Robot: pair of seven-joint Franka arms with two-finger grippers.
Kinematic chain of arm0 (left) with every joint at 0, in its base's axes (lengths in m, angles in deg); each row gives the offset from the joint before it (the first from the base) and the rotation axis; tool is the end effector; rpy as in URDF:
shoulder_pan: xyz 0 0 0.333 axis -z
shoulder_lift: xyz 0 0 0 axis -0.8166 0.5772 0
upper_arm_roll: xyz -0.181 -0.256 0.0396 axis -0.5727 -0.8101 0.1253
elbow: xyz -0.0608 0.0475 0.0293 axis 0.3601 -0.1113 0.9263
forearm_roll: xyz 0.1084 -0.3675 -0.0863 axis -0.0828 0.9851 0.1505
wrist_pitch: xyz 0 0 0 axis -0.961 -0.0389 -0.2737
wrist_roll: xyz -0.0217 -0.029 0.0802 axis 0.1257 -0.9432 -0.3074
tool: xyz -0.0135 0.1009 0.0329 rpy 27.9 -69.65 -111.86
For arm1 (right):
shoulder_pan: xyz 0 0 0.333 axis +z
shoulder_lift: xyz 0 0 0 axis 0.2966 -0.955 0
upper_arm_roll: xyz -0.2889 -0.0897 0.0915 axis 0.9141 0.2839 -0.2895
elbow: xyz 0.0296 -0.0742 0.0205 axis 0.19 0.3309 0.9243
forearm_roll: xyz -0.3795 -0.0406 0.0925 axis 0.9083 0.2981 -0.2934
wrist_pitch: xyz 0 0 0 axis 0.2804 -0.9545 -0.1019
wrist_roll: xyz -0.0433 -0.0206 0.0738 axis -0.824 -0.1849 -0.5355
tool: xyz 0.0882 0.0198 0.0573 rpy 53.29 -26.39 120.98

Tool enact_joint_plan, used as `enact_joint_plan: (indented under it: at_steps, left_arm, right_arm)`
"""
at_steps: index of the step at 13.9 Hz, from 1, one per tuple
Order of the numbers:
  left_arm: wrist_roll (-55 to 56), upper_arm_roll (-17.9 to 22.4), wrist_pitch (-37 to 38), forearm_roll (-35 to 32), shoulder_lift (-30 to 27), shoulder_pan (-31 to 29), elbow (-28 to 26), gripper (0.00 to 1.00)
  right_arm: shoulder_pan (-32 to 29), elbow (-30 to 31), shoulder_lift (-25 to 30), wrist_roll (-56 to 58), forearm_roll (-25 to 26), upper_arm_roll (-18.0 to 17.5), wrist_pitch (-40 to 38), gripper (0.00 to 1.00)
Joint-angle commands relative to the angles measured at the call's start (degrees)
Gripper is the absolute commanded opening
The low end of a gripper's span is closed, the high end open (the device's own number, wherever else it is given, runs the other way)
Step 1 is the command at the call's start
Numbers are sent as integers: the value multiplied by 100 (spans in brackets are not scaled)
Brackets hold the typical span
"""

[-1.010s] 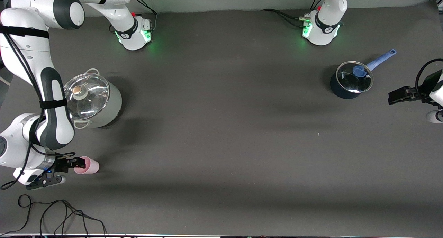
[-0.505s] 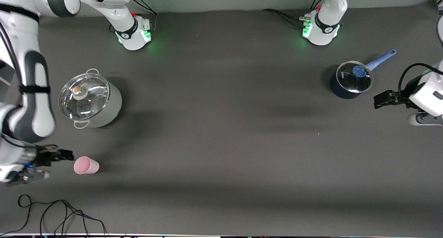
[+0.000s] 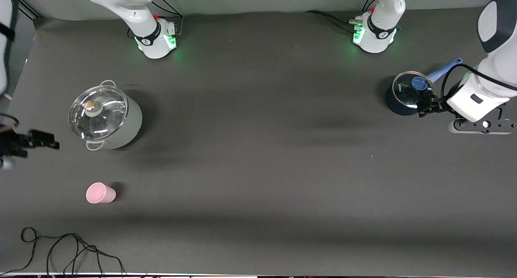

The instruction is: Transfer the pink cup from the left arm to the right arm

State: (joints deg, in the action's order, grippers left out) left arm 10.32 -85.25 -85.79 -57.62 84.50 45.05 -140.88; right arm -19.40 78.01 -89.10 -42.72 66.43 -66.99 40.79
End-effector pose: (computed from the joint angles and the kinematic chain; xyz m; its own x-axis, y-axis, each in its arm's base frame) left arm 0.5613 -0.0552 0.5513 0.9958 -0.0612 -0.0682 -0.0658 -0.9956 -0.0673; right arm 0.6277 -0.0950 0.5520 0.9742 0.2162 -0.0643 0.2143 -0.9761 -0.0356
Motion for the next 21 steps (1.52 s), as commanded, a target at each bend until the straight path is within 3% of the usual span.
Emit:
enact_joint_plan:
  at_steps: [1, 2, 3, 8, 18, 21]
  left_arm:
    - [-2, 1470, -151, 63, -213, 1422, -193, 100]
    - [-55, 1780, -169, 63, -213, 1688, -149, 100]
    - [-273, 1835, -178, 54, -187, 1708, -44, 100]
    - [-803, 1827, -442, 63, -38, 1602, 264, 100]
    - [-811, 1792, -257, 176, 42, 1559, 230, 100]
    - [-872, 1818, -283, 300, 24, 1532, 150, 100]
  right_arm:
    - [206, 492, 553, -311, 73, 47, -148, 100]
    - [249, 659, 729, -564, 82, 39, -139, 100]
    - [415, 817, 862, -723, 82, 47, -130, 100]
    - [654, 1205, 1275, -1059, 135, 56, -104, 100]
    - [619, 1021, 1276, -1568, 117, 74, -60, 100]
    - [260, 924, 1285, -1578, 56, -101, -77, 100]
